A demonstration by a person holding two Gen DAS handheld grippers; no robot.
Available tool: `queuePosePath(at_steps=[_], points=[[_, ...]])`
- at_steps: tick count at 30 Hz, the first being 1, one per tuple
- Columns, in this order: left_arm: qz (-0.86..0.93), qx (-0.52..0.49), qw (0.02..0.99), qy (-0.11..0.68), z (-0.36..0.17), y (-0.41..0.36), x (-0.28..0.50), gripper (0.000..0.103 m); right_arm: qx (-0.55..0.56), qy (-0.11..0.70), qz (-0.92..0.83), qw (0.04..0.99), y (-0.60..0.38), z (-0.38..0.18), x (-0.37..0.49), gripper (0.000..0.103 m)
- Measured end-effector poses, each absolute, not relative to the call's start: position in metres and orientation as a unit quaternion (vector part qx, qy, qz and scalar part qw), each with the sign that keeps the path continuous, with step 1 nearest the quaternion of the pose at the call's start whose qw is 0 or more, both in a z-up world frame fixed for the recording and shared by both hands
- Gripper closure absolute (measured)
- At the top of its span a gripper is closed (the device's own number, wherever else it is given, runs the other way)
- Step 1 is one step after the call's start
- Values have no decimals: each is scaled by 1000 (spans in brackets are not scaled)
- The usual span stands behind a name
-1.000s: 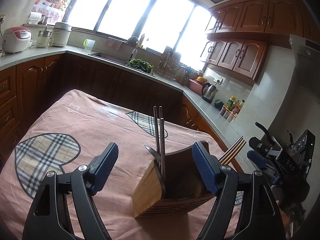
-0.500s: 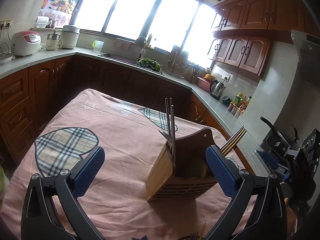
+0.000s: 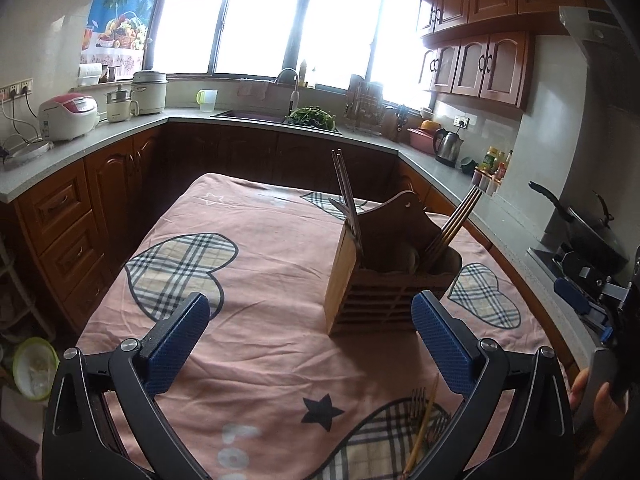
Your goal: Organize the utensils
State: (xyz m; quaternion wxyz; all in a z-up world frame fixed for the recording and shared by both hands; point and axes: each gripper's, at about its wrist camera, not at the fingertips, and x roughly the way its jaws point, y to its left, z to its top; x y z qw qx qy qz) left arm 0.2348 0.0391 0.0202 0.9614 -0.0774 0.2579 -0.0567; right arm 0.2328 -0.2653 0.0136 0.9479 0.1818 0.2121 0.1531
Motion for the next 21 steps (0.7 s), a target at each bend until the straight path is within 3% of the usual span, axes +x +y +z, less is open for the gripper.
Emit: queuePosePath(at_steps=[21], points=[[-14,-47,964,263,9,47,129,0,114,192,143,964,-253,14,115,0]])
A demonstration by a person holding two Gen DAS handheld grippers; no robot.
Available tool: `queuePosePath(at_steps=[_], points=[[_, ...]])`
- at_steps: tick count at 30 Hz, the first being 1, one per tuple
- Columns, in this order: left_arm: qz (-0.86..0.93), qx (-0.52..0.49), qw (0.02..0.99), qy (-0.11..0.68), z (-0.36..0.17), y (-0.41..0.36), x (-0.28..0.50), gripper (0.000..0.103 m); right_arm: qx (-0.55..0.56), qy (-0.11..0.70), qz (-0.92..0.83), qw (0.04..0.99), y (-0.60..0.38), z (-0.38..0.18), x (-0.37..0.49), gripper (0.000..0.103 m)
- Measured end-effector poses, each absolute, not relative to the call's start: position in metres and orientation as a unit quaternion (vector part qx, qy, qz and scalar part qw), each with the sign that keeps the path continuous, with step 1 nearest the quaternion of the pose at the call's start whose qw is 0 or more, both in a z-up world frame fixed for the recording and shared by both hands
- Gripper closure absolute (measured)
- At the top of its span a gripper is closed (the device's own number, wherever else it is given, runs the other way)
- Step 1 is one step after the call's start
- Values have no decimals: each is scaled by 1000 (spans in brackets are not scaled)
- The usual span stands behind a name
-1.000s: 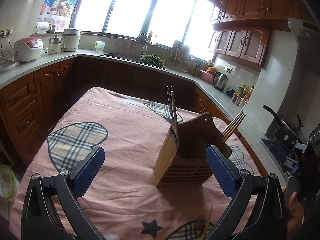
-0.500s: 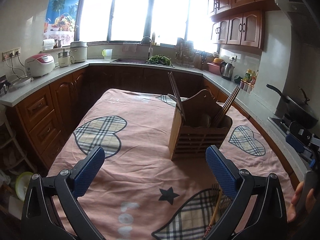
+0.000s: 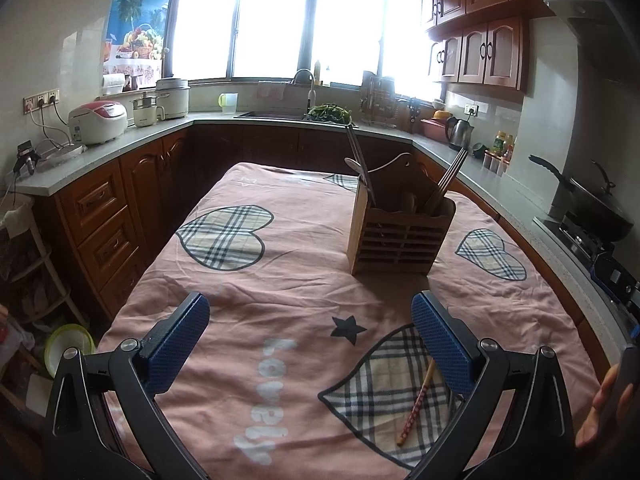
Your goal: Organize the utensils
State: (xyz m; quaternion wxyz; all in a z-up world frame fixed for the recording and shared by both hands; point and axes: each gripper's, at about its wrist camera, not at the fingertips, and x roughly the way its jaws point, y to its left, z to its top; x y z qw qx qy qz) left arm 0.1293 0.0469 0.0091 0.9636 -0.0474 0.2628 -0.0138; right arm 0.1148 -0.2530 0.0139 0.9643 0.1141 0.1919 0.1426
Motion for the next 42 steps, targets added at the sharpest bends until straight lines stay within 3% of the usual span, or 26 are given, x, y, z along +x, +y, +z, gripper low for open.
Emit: queuePosePath(at_steps=[10,18,42], points=[[-5,-26,969,246,16,43,100,0,73,180,141,971,-243,17,80,0],[2,0,974,224,24,30,84,0,46,127,136,981,-239,44,52,0],[11,3,986,166,-37,19,49,0,37,121,90,988,-230,-44,40,0]])
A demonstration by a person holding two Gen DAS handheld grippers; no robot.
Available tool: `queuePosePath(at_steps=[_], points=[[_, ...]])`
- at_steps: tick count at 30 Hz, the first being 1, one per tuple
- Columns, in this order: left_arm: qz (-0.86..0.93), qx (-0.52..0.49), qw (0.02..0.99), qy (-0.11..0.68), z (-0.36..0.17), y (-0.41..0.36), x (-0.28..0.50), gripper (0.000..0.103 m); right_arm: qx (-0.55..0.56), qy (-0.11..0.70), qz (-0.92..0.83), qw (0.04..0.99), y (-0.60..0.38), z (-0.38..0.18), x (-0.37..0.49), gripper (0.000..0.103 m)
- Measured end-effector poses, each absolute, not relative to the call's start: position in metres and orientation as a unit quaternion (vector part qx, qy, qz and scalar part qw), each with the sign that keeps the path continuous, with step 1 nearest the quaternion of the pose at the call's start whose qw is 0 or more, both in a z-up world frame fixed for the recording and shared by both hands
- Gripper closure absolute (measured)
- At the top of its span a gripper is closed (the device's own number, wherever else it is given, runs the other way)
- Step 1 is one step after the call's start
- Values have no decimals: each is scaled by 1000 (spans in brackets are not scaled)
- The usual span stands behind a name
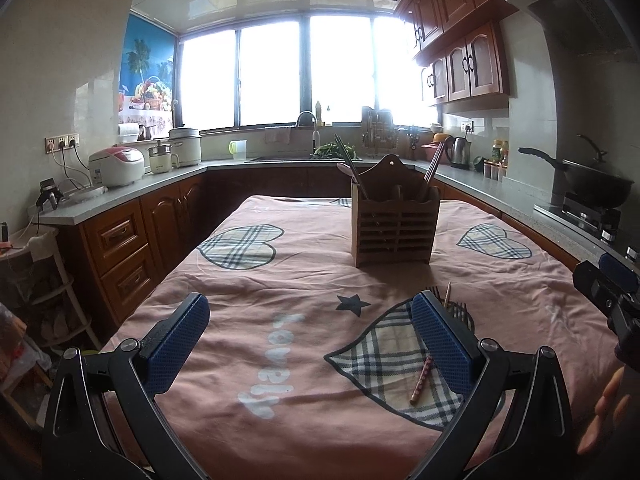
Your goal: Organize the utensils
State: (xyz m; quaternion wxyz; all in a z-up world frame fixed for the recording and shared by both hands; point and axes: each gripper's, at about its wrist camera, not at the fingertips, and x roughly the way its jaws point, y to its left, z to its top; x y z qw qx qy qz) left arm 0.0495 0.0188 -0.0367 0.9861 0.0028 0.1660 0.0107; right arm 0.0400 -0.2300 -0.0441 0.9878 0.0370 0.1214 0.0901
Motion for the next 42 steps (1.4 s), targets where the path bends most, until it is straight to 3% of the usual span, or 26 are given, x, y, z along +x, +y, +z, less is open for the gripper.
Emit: queuePosePath(at_steps=[42], points=[[12,2,983,183,-35,20,48,0,29,149,89,984,-226,-46,43,0]])
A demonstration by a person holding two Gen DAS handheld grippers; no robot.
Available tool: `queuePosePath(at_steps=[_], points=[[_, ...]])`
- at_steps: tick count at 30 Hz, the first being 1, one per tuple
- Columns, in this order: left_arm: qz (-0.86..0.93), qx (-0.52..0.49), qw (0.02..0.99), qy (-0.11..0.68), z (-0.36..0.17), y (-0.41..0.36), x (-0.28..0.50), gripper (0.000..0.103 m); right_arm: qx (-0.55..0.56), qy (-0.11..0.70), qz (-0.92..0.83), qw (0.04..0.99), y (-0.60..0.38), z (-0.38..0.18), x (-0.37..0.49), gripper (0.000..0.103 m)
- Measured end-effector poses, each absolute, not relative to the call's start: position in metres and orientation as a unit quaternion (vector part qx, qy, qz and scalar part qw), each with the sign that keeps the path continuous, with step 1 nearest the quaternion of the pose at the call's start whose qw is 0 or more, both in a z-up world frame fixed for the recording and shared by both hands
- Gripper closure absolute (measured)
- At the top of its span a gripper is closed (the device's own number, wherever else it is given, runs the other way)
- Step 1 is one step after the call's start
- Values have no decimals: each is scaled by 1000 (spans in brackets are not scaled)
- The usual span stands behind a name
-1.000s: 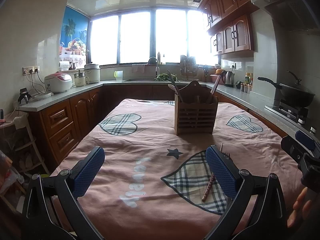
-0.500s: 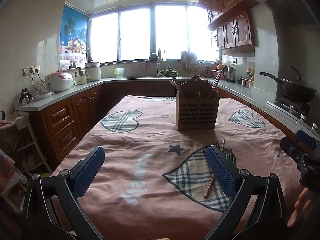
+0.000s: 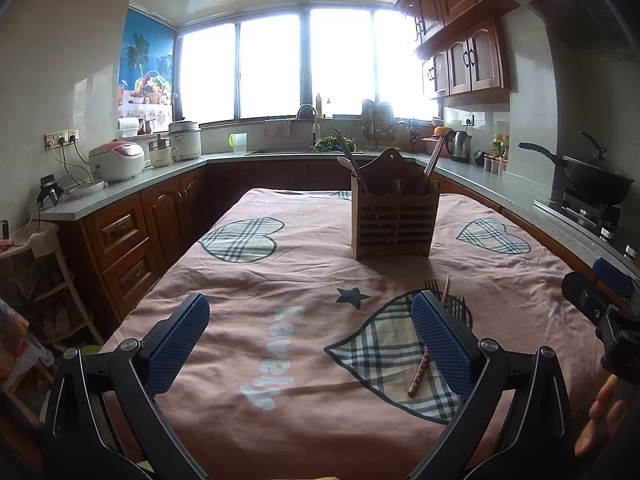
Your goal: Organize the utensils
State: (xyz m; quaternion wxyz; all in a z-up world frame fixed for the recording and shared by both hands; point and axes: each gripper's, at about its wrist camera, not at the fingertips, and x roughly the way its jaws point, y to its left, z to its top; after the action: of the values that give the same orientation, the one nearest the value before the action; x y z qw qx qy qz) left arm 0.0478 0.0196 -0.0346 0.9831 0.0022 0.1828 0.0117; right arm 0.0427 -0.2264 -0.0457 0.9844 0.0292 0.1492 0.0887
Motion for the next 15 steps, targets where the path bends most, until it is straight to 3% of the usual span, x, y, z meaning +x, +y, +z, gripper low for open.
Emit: queuePosePath(at_steps=[15], points=[[12,9,983,182,-35,18,50,0,28,149,91,984,-222,-45,44,0]])
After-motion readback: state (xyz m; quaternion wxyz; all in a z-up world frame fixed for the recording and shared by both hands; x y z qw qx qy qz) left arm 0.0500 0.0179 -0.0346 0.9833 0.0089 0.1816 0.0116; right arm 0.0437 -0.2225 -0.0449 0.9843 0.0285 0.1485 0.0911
